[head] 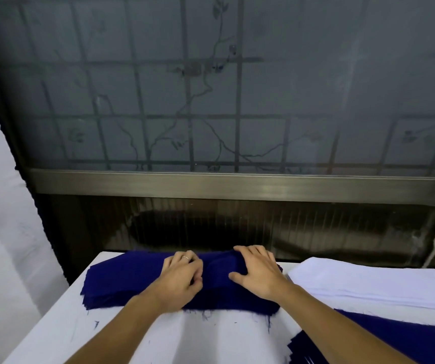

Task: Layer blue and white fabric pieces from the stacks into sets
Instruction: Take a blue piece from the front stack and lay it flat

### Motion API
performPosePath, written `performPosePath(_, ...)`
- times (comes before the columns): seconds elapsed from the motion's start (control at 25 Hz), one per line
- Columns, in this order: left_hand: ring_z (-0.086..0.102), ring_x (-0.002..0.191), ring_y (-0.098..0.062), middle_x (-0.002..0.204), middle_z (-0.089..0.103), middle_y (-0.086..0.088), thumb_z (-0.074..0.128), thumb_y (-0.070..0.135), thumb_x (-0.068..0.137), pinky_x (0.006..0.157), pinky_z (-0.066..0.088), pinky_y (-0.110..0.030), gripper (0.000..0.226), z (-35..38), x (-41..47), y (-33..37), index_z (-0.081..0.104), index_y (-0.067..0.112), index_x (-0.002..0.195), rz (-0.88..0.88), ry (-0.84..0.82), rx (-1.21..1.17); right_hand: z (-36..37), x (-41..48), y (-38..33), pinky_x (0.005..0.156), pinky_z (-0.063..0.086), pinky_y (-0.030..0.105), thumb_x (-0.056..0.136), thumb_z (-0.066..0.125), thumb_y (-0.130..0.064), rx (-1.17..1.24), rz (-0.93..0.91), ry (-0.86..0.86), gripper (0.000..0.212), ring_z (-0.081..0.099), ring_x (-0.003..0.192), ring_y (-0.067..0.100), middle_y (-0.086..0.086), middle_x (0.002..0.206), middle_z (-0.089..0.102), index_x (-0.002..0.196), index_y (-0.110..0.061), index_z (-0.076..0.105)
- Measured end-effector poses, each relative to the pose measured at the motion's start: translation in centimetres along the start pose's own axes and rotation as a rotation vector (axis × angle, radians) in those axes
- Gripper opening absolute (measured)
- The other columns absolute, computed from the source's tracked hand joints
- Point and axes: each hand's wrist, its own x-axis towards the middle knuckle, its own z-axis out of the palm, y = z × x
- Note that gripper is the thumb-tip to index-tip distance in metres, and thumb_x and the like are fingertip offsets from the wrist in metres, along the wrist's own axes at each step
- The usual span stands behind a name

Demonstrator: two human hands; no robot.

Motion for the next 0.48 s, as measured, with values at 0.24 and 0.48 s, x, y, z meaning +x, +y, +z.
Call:
performPosePath(0.24, 0.052, 0.109, -0.005, 0.108, 0.056, 0.026, 0.072, 0.030, 0.093, 0.093, 0.051, -0.033, 0.031, -1.8, 0.6, 1.2, 0.050, 0.049, 0.102, -0.039, 0.101, -0.289, -0.9, 0.7, -0.9, 0.119, 0.014, 0.035, 0.086, 0.056, -0.049, 0.058, -0.115, 0.022, 0.072, 0.018, 0.147, 0.012, -0.013, 0.153, 0.035, 0.153, -0.042, 0.029)
performPosePath(0.48, 0.059, 0.082, -0.004, 0.089, 0.058, 0.015, 0.079, 0.025, 0.087, 0.076, 0.054, -0.026, 0.046, -3.8, 1.2, 2.7, 0.047, 0.048, 0.110, 0.001, 0.067, -0.218, -2.1, 1.9, -4.0, 0.104, 0.040, 0.041, 0.089, 0.060, -0.044, 0.130, -0.132, -0.155, 0.032, 0.040, 0.125, 0.024, -0.007, 0.121, 0.049, 0.121, -0.044, 0.059)
